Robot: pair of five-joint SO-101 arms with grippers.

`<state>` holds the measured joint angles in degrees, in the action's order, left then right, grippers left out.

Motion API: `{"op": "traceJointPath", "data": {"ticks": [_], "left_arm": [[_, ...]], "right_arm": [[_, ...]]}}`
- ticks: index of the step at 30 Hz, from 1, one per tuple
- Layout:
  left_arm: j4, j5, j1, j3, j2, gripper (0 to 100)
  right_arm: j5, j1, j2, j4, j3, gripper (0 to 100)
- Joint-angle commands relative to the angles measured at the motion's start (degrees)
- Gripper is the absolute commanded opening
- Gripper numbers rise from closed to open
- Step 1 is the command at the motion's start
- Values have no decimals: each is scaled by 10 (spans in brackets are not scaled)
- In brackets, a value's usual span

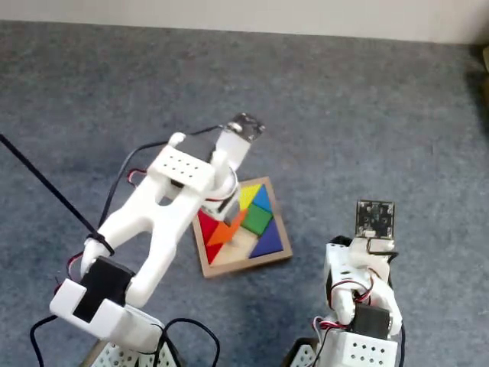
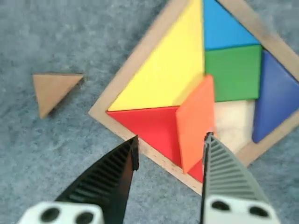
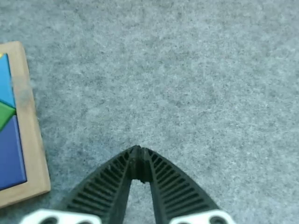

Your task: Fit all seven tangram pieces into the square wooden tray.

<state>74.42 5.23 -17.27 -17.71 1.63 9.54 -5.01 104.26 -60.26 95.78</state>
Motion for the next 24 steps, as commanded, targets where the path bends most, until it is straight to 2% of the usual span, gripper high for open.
{"op": "traceJointPath", "data": {"ticks": [1, 10, 16, 24], "left_arm": [[-12, 5, 6, -2, -22, 227], [-42, 2, -22, -10, 67, 223], [-41, 3, -34, 22, 119, 159], [-31, 2, -103, 29, 124, 155]], "right_arm": [[-3, -6, 4, 10, 81, 5], [-3, -6, 4, 10, 81, 5], [-3, -6, 4, 10, 81, 5], [-3, -6, 4, 10, 81, 5]]}}
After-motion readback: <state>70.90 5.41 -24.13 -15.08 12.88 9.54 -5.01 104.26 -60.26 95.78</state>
